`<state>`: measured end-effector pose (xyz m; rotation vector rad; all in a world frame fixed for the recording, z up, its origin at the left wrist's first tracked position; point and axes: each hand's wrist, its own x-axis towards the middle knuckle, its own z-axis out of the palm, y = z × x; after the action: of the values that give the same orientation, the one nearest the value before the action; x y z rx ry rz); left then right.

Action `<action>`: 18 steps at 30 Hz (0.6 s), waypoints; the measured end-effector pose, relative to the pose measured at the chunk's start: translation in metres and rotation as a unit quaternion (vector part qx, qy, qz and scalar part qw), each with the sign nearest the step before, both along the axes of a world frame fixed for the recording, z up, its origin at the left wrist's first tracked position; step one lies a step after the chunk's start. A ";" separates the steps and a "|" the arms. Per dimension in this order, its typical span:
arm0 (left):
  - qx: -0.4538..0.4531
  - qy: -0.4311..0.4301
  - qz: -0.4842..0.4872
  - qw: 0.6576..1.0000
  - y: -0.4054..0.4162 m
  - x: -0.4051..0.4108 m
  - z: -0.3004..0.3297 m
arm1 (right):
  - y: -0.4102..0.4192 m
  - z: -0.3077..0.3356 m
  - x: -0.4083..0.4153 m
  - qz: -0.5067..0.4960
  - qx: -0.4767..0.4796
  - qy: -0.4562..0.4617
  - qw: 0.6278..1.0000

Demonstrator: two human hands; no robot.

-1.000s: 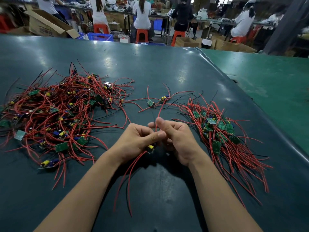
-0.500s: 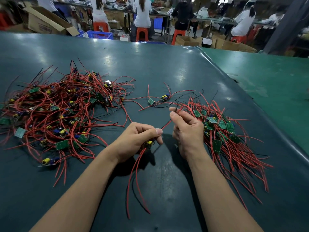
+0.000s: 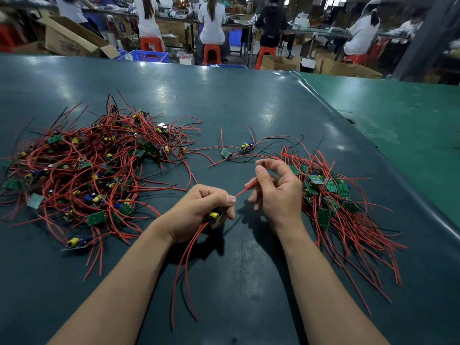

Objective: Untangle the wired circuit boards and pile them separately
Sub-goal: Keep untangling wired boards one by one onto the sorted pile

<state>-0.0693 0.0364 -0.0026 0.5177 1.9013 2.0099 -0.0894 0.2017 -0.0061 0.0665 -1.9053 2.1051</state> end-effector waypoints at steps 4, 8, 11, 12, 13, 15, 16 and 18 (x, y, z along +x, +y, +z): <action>0.002 -0.002 -0.002 1.000 -0.001 -0.003 -0.001 | -0.001 -0.001 0.000 -0.011 -0.021 -0.007 1.000; 0.017 -0.009 -0.006 1.000 -0.004 -0.004 -0.002 | 0.003 0.002 -0.004 0.015 -0.089 -0.017 0.996; 0.030 -0.009 -0.013 0.999 -0.005 -0.005 -0.003 | 0.007 0.002 -0.005 0.035 -0.131 -0.021 0.991; 0.036 -0.011 -0.015 0.999 -0.005 -0.006 -0.003 | 0.007 0.002 -0.006 0.047 -0.142 -0.025 0.988; 0.042 -0.015 -0.017 0.999 -0.006 -0.006 -0.004 | 0.007 0.001 -0.006 0.058 -0.156 -0.033 0.986; 0.054 -0.023 -0.016 0.998 -0.006 -0.006 -0.004 | 0.007 0.002 -0.006 0.063 -0.180 -0.055 0.980; 0.060 -0.025 -0.011 0.998 -0.006 -0.006 -0.004 | 0.007 0.003 -0.006 0.057 -0.189 -0.066 0.978; 0.082 -0.034 0.015 0.996 -0.005 -0.007 -0.004 | 0.007 0.005 -0.007 0.052 -0.197 -0.092 0.975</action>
<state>-0.0758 0.0315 -0.0064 0.4572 1.7235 2.1870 -0.0961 0.2088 -0.0012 -0.1227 -1.5659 2.6000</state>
